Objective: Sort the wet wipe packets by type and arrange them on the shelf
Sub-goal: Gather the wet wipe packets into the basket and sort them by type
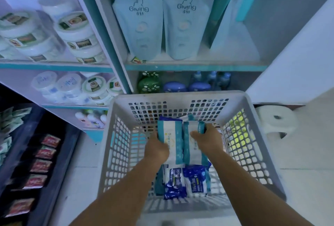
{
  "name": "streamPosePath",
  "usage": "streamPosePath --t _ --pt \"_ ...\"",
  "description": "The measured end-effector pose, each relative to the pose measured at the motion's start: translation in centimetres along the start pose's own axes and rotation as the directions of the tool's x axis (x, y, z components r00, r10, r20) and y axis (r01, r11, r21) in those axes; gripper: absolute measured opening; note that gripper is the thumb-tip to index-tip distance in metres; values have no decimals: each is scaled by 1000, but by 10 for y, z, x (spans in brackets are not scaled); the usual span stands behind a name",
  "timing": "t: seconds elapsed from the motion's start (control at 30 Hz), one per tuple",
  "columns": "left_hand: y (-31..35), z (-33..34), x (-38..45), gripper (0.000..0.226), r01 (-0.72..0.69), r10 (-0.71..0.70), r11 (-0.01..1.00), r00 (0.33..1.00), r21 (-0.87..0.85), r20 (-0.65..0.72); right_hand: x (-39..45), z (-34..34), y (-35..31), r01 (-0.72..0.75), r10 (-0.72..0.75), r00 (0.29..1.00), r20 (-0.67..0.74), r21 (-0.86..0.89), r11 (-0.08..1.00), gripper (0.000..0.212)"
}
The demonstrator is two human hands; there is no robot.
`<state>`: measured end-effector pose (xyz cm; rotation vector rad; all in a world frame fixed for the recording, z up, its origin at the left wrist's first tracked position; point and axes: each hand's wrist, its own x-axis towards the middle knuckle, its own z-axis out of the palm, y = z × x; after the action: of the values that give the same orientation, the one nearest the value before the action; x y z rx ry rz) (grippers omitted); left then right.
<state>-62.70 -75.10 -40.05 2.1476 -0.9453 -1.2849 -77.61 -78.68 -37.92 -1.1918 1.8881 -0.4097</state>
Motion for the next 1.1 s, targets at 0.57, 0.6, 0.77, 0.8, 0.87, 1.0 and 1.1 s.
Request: streamPosePath --t 0.57,0.6,0.77,0.8,0.87,1.0,1.1 --pt "-35 32 71 72 -183 96 905 967 384 235 78 50 47 131 -70 980 184 -345 929 77" --pt "-32 26 65 73 -219 126 873 965 436 232 71 48 40 160 -96 979 178 -393 906 76" --pt "-12 -23 27 80 -355 275 607 933 711 232 20 39 -11 336 -223 939 262 -552 763 68" --pt "-10 -38 17 79 -357 305 568 928 741 213 7 40 -24 381 -259 922 287 -561 735 68" --pt "-5 -61 1 76 -365 358 518 914 774 192 -12 40 -42 443 -299 894 332 -564 697 66" --pt "0 -134 -40 70 -370 447 447 881 815 155 -69 51 -96 583 -449 812 372 -557 592 50" --pt "-5 -195 -68 66 -334 485 445 870 831 90 -115 67 -139 675 -550 731 403 -544 499 46"
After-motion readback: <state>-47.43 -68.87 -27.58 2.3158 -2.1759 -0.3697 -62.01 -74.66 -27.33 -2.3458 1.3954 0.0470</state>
